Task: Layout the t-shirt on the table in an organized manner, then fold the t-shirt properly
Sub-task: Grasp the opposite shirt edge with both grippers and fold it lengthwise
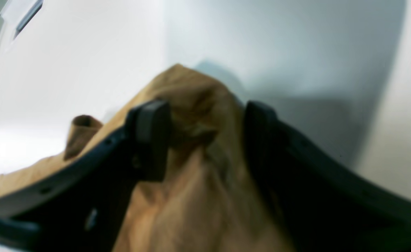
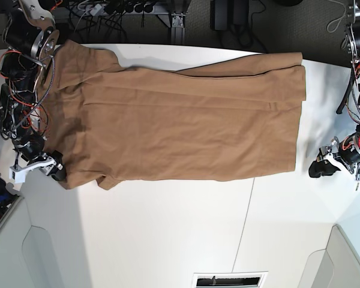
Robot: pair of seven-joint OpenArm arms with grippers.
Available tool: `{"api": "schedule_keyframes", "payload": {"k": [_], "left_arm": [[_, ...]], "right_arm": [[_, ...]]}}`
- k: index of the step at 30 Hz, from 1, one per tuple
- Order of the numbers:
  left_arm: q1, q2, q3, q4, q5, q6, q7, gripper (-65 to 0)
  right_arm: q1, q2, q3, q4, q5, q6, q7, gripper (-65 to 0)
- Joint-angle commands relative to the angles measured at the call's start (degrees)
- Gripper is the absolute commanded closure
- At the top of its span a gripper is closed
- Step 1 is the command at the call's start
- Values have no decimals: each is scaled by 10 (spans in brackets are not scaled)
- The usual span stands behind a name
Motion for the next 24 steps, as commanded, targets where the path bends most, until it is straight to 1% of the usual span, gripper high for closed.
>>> {"api": "schedule_keyframes", "payload": {"k": [1, 5, 10, 14, 17, 24], "left_arm": [[-16, -10, -3, -2, -6, -5, -10, -348], [-18, -9, 24, -9, -6, -5, -13, -348], [-22, 9, 68, -9, -6, -5, -35, -348], [-35, 32, 70, -9, -1, -5, -34, -348], [-47, 43, 70, -9, 6, -5, -33, -348], [-60, 48, 71, -9, 6, -5, -30, -348]], "right_arm": [[10, 7, -1, 4, -7, -3, -15, -339], [12, 8, -1, 4, -6, -3, -15, -339], [12, 8, -1, 4, -6, -3, -15, -339], [12, 8, -1, 4, -6, -3, -15, -339], [12, 8, -1, 4, -6, -3, -15, -339], [12, 8, -1, 4, -6, -3, -15, -339]]}}
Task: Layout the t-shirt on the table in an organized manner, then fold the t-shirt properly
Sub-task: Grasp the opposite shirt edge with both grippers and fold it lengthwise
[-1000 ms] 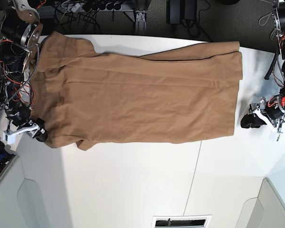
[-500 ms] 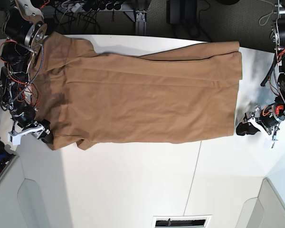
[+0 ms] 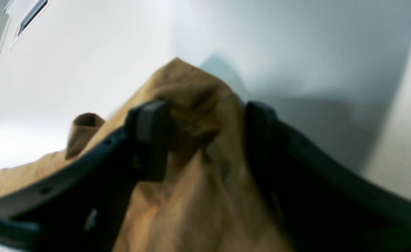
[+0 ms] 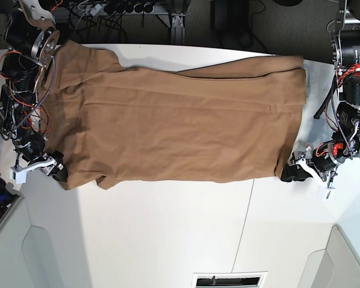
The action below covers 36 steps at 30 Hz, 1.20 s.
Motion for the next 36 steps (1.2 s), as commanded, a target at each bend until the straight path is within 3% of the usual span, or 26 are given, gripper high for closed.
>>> {"api": "schedule_keyframes", "payload": {"k": [1, 8, 10, 15, 20, 22, 26, 28, 31, 33, 36], "left_arm": [[-24, -9, -2, 8, -14, -5, -9, -348], [-39, -3, -2, 8, -52, -5, 48, -348], [-39, 0, -2, 8, -44, -5, 52, -348], [-39, 14, -2, 8, 8, 44, 49, -348], [-38, 20, -1, 8, 32, 47, 50, -339], [-39, 20, 1, 8, 32, 47, 54, -258], [-39, 20, 6, 8, 32, 14, 57, 0], [-41, 17, 6, 8, 29, -2, 56, 0], [-46, 5, 6, 10, -7, -5, 59, 0], [-46, -6, 6, 18, -41, -5, 73, 0], [-45, -14, 6, 33, -101, -5, 137, 0]], "right_arm": [[11, 8, -1, 4, -6, -3, -12, -339], [10, 8, -1, 4, -4, -3, -12, -339], [10, 8, -1, 4, -4, -3, -12, -339], [10, 8, -1, 4, -4, -3, -12, -339], [10, 7, -1, 4, -5, -4, -12, -339], [10, 7, -1, 4, -4, -4, -12, -339], [10, 7, -1, 4, -6, -4, -12, -327], [12, 8, -1, 5, -6, -4, -9, -223], [12, 8, -1, 13, -6, 0, 4, -3], [11, 8, -1, 26, -6, 11, 5, 0], [9, 12, -1, 53, -6, 15, -9, 0]]}}
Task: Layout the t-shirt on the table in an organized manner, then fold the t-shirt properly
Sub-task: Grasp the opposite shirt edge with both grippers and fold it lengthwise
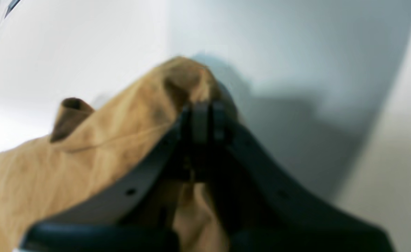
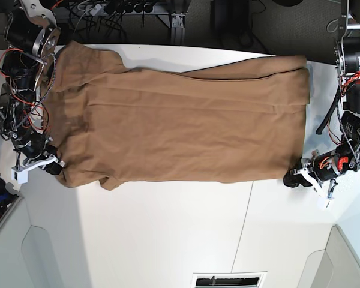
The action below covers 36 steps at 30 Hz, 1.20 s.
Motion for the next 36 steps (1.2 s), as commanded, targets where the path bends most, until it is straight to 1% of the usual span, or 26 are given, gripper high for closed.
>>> {"api": "schedule_keyframes", "payload": {"k": [1, 3, 5, 9, 13, 18, 23, 24, 25, 26, 27, 28, 30, 31, 34, 36], "left_arm": [[-17, -7, -2, 13, -24, -10, 8, 0], [-13, -9, -2, 22, -43, -10, 32, 0], [-3, -20, -2, 40, -59, -10, 40, 0], [46, -66, -2, 105, -98, -10, 45, 0], [102, -96, -2, 175, -107, -10, 50, 0], [163, -104, -2, 237, -115, -10, 51, 0], [194, -100, -2, 243, -115, -10, 50, 0], [196, -101, -2, 243, -115, -10, 50, 0], [196, -101, -2, 243, -115, -10, 50, 0], [196, -101, -2, 243, -116, -10, 50, -2], [195, -101, -2, 243, -116, -10, 50, -34], [196, -101, -2, 243, -115, -10, 50, -66], [196, -101, -2, 243, -115, -10, 52, -118], [196, -101, -2, 243, -115, -10, 55, -128], [196, -101, -2, 243, -115, -10, 57, -128], [196, -101, -2, 243, -115, -10, 57, -128]], "right_arm": [[14, 13, 1, 24, 10, 8, 0, 0], [7, 17, 0, 45, 10, 9, -28, 0], [-11, 22, 1, 74, 18, 9, -38, 0], [-79, 39, 1, 150, 58, 9, -47, 0], [-144, 52, 1, 213, 72, 10, -47, 0], [-207, 61, 3, 268, 100, 9, -47, 0], [-241, 58, 3, 277, 100, 6, -47, 0], [-242, 57, 3, 277, 100, 4, -48, -85], [-242, 57, 3, 277, 100, 3, -49, -197], [-242, 57, 3, 277, 101, 3, -49, -293], [-240, 57, 3, 279, 106, 3, -49, -366], [-240, 57, 5, 281, 112, 3, -49, -403], [-240, 57, 11, 287, 133, 3, -46, -409], [-238, 57, 14, 289, 143, 3, -42, -409], [-218, 53, 16, 288, 148, 3, -38, -409], [-199, 43, 16, 288, 126, 3, -38, -409]]}}
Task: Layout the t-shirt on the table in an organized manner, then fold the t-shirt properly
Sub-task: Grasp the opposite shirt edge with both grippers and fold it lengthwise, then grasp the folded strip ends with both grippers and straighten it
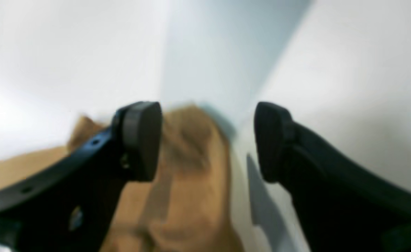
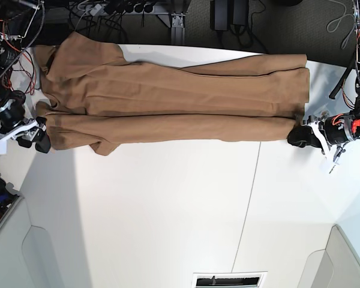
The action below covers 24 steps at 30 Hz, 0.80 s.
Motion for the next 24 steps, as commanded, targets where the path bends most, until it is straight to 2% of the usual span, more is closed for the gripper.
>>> {"api": "schedule_keyframes", "payload": {"k": [1, 4, 6, 13, 14, 15, 18, 19, 22, 24], "left_arm": [[-11, -13, -5, 9, -12, -6, -6, -128], [-10, -12, -5, 9, -11, -6, -6, -128], [-11, -12, -5, 9, -10, -6, -6, -128], [-9, -12, -5, 9, -7, -6, -6, -128], [-6, -12, -5, 9, -7, -6, -7, -128], [-5, -12, -5, 9, -7, -6, -6, -128], [-3, -12, -5, 9, -7, -6, -6, -128], [-3, -12, -5, 9, -7, -6, -6, -128], [-3, -12, -5, 9, -7, -6, -6, -128], [-3, -13, -5, 9, -7, -6, -6, -128]], "right_arm": [[19, 1, 3, 10, -8, -1, 13, -409], [37, -19, 3, -2, -45, -7, 13, -409], [37, -27, 1, -21, -46, -6, 16, -409], [36, -29, -1, -81, -46, -6, 20, -396], [35, -29, -1, -82, -46, -6, 20, -361], [35, -29, -1, -82, -45, -5, 20, -298], [35, -29, -1, -80, -21, -5, 20, -42], [35, -29, -1, -79, -10, -1, 19, 0], [35, -29, -1, -68, 15, 3, 4, 0], [35, -29, 0, -49, 30, 3, -26, 0]]}}
